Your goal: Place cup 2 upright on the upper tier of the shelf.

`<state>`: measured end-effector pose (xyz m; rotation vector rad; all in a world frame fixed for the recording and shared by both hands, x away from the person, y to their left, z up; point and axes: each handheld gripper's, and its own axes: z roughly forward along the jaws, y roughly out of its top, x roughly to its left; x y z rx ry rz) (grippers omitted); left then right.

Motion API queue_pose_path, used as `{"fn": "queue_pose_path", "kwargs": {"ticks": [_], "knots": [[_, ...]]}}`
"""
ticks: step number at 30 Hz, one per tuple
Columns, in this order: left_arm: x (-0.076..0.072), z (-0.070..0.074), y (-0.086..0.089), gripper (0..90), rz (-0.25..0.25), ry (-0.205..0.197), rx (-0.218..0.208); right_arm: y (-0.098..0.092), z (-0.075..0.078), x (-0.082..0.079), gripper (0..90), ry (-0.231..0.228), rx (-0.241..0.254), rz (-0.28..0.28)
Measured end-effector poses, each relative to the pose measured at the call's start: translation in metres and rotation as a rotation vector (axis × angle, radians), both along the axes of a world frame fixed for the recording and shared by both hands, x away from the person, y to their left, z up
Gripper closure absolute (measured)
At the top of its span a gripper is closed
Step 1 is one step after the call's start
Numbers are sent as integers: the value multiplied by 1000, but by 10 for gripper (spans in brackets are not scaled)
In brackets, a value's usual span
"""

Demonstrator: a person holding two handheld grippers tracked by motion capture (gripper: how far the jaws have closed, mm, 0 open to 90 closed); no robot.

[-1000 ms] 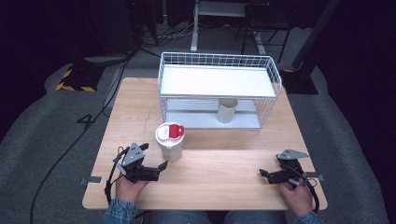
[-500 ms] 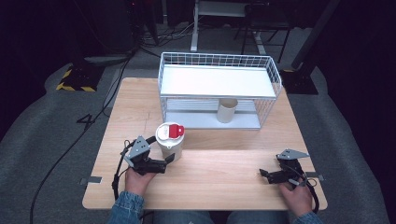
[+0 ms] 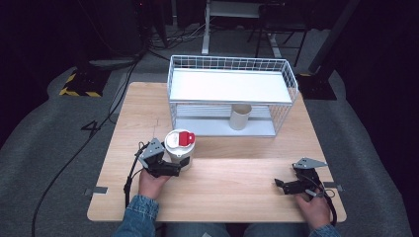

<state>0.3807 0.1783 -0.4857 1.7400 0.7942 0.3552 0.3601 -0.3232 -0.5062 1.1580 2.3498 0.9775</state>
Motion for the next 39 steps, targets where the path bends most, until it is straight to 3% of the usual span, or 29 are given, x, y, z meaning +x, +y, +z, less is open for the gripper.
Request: {"fn": "queue_pose_path", "kwargs": {"ticks": [6, 11, 32, 36, 39], "knots": [[2, -3, -2, 67, -36, -35, -11, 0, 0, 0, 0, -1, 0, 0], [2, -3, -3, 79, -38, -54, 0, 0, 0, 0, 0, -1, -2, -1], [-2, 0, -5, 90, -2, -49, 33, 0, 0, 0, 0, -1, 0, 0], [-3, 1, -5, 91, -3, -27, 8, 0, 0, 0, 0, -1, 0, 0], [-4, 4, -5, 92, -1, -34, 0, 0, 0, 0, 0, -1, -1, 0]]}}
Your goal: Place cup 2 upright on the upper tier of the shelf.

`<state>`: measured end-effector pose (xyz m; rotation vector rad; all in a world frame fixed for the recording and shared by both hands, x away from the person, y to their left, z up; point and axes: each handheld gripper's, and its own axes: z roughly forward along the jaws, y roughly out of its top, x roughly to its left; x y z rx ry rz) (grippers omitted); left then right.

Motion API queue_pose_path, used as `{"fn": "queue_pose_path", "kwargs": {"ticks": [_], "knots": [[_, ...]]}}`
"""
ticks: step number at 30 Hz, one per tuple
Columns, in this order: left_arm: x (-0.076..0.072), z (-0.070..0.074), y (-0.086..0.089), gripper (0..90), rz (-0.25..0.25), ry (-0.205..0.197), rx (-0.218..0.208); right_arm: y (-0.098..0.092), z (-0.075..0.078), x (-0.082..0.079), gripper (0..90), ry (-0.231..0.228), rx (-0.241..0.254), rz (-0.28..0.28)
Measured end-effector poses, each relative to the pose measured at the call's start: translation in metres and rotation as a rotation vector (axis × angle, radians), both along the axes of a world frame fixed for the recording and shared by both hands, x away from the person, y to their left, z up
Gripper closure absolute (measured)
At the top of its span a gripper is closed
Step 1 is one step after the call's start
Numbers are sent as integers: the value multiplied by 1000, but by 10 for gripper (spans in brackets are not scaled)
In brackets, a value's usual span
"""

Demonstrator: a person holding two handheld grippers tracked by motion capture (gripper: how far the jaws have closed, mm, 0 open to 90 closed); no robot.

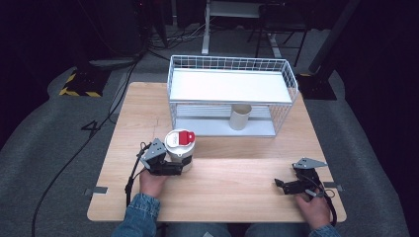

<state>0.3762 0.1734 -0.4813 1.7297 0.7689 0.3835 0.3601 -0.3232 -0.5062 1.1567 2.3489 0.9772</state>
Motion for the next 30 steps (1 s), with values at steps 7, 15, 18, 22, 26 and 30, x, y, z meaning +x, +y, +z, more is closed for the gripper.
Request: {"fn": "queue_pose_path", "kwargs": {"ticks": [7, 15, 18, 22, 26, 30], "knots": [[-6, 14, -5, 92, 3, 1, 13, 0, 0, 0, 0, 0, 0, 0], [-11, 23, -10, 93, -13, 32, -9, 0, 0, 0, 0, 1, 0, 0], [-12, 29, -11, 93, -15, 36, 1, 0, 0, 0, 0, 0, 0, 0], [-14, 36, -13, 93, -13, 24, 3, 0, 0, 0, 0, 0, 0, 0], [-14, 45, -14, 93, -20, 16, -5, 0, 0, 0, 0, 1, 0, 0], [-15, 57, -15, 92, -21, -4, 20, 0, 0, 0, 0, 0, 0, 0]]}}
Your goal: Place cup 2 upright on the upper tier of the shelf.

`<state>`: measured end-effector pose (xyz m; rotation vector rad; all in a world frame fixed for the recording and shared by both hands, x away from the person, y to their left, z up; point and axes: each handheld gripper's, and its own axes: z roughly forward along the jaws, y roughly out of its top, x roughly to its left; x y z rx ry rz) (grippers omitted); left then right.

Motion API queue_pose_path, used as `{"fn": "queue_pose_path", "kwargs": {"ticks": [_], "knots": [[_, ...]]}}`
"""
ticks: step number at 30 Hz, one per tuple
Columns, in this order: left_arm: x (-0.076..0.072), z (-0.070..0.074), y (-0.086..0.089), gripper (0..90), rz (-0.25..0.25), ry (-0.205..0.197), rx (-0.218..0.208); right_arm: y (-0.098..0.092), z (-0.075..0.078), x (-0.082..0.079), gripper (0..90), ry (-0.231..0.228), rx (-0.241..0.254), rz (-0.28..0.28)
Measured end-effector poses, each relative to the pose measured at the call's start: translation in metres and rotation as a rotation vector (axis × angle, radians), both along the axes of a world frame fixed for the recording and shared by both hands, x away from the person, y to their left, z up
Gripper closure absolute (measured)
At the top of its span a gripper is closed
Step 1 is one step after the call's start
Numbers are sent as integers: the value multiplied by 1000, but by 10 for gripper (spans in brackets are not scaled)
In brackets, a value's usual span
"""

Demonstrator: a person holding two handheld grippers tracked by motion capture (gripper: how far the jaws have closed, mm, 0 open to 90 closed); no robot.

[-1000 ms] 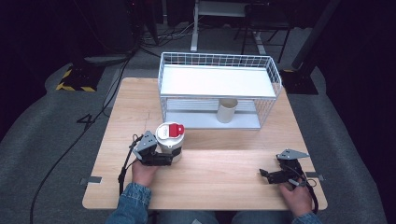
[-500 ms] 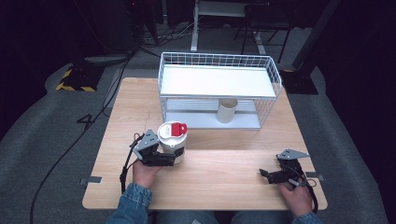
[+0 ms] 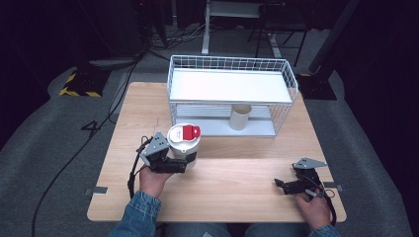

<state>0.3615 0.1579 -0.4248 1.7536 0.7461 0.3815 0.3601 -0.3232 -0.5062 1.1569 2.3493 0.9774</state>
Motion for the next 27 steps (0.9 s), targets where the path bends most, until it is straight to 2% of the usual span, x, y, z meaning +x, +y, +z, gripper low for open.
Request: {"fn": "queue_pose_path", "kwargs": {"ticks": [15, 23, 27], "knots": [[5, 34, -7, 93, -15, 0, -41, 0, 0, 0, 0, 0, 0, 0], [12, 55, -13, 93, -22, -19, -18, 0, 0, 0, 0, 0, 0, 0], [15, 66, -18, 93, -21, -29, -25, 0, 0, 0, 0, 1, -1, -1]]}}
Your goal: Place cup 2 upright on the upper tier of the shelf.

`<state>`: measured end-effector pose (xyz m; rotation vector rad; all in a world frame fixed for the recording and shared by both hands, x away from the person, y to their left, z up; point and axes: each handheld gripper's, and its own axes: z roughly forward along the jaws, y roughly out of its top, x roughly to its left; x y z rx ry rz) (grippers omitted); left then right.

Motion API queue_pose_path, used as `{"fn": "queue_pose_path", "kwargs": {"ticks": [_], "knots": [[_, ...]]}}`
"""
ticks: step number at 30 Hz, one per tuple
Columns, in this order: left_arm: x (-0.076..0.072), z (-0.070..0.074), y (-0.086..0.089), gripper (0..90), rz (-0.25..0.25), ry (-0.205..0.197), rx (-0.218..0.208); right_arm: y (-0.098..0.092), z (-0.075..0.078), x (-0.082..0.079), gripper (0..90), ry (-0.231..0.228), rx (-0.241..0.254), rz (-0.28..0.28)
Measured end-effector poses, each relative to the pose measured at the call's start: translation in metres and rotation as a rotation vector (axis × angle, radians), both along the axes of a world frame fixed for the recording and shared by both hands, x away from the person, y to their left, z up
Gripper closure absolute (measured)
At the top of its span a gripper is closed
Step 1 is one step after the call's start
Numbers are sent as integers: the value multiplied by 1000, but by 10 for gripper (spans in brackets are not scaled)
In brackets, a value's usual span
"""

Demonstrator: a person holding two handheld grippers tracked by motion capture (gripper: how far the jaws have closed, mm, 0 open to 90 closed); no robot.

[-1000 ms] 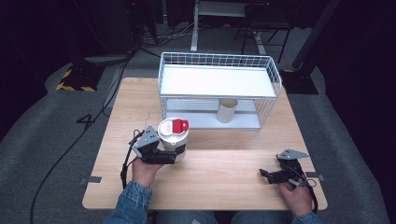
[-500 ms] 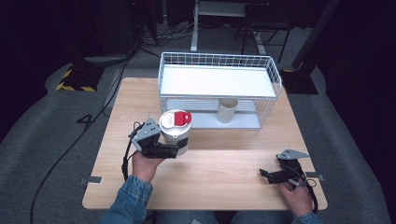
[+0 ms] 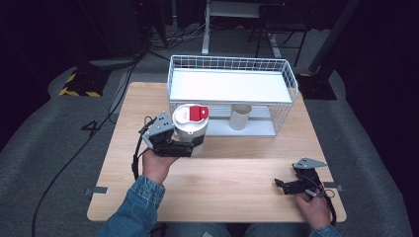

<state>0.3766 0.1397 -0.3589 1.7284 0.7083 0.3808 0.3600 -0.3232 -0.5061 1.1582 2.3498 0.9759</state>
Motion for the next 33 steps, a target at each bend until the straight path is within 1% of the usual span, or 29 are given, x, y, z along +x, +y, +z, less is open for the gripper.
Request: {"fn": "queue_pose_path", "kwargs": {"ticks": [1, 2, 3, 5, 9, 10, 13, 15, 17, 19, 24, 25, 29, 33], "knots": [[0, 0, 0, 93, 0, 0, 0, 0, 0, 0, 0, 0, 1, 0], [3, 4, -2, 93, -6, -2, -4, 0, 0, 0, 0, 0, 1, 1], [3, 4, -2, 93, -6, -2, -4, 0, 0, 0, 0, 0, 1, 1], [9, 10, -4, 93, -3, 14, -22, 0, 0, 0, 0, 0, 1, 0], [13, 15, -6, 93, 5, 16, -21, 0, 0, 0, 0, 0, 1, 1], [17, 18, -7, 93, 8, 11, -18, 0, 0, 0, 0, 0, 1, 0], [19, 22, -8, 93, 11, 8, -21, 0, 0, 0, 0, 0, 1, 0], [23, 28, -11, 93, 13, 1, -14, 0, 0, 0, 0, 0, 1, -1], [24, 29, -12, 93, 14, -2, -12, 0, 0, 0, 0, 0, 1, -1], [27, 35, -15, 93, 11, -10, 0, 0, 0, 0, 0, 0, 1, -1], [32, 45, -19, 93, 7, -16, -6, 0, 0, 0, 0, 0, 1, -1], [32, 45, -19, 93, 7, -16, -6, 0, 0, 0, 0, 0, 1, -1], [37, 56, -26, 93, -3, -25, 0, 0, 0, 0, 0, 0, -1, 1], [41, 61, -30, 93, -4, -34, -2, 0, 0, 0, 0, 0, -1, 1]]}}
